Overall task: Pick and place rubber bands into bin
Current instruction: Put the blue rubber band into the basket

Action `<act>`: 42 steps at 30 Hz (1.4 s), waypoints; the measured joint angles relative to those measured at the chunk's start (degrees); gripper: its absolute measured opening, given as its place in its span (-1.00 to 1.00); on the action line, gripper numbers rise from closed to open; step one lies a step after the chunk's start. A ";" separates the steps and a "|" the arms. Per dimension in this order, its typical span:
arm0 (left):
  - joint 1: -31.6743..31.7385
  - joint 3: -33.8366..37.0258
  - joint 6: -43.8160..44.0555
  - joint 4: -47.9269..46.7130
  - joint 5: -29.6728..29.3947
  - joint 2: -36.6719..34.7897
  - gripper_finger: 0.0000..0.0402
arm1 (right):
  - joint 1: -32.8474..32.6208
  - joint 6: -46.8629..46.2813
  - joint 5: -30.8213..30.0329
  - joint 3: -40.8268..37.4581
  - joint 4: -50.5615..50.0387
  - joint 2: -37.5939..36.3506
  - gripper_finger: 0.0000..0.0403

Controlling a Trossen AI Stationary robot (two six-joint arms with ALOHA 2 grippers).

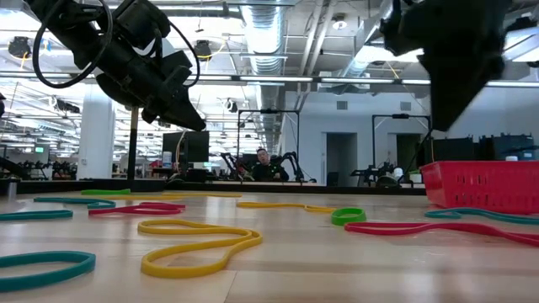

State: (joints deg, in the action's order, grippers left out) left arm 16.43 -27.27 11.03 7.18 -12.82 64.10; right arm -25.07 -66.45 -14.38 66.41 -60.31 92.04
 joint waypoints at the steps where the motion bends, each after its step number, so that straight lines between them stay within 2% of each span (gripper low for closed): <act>1: 0.00 0.00 0.00 -0.01 0.00 0.00 -0.68 | -0.43 -3.69 1.52 -0.04 -0.01 0.06 -0.54; 5: 0.00 0.00 0.00 -0.02 0.00 0.00 -0.68 | -2.70 -16.76 6.09 -0.12 0.53 1.96 -0.54; 15: 0.00 0.00 0.02 -0.02 0.15 0.00 -0.68 | -10.67 -29.41 6.96 -0.80 3.18 2.88 -0.54; 21: 0.00 0.00 0.06 -0.03 0.15 0.00 -0.68 | -11.88 -29.52 6.91 -3.75 5.71 2.88 -0.54; 30: 0.00 0.00 0.15 -0.04 0.15 0.02 -0.68 | -10.06 -29.10 5.48 -9.67 11.38 2.90 -0.54; 35: 0.00 0.00 0.15 -0.11 0.15 0.01 -0.68 | -9.21 -27.61 5.34 -10.51 15.38 2.90 -0.54; 42: 0.00 0.00 0.15 -0.17 0.16 0.02 -0.68 | -8.90 -27.59 5.28 -10.54 13.49 2.90 -0.54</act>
State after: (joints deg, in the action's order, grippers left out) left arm 16.43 -27.27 11.18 7.01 -12.66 64.11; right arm -33.98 -94.04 -9.10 55.88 -46.81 94.94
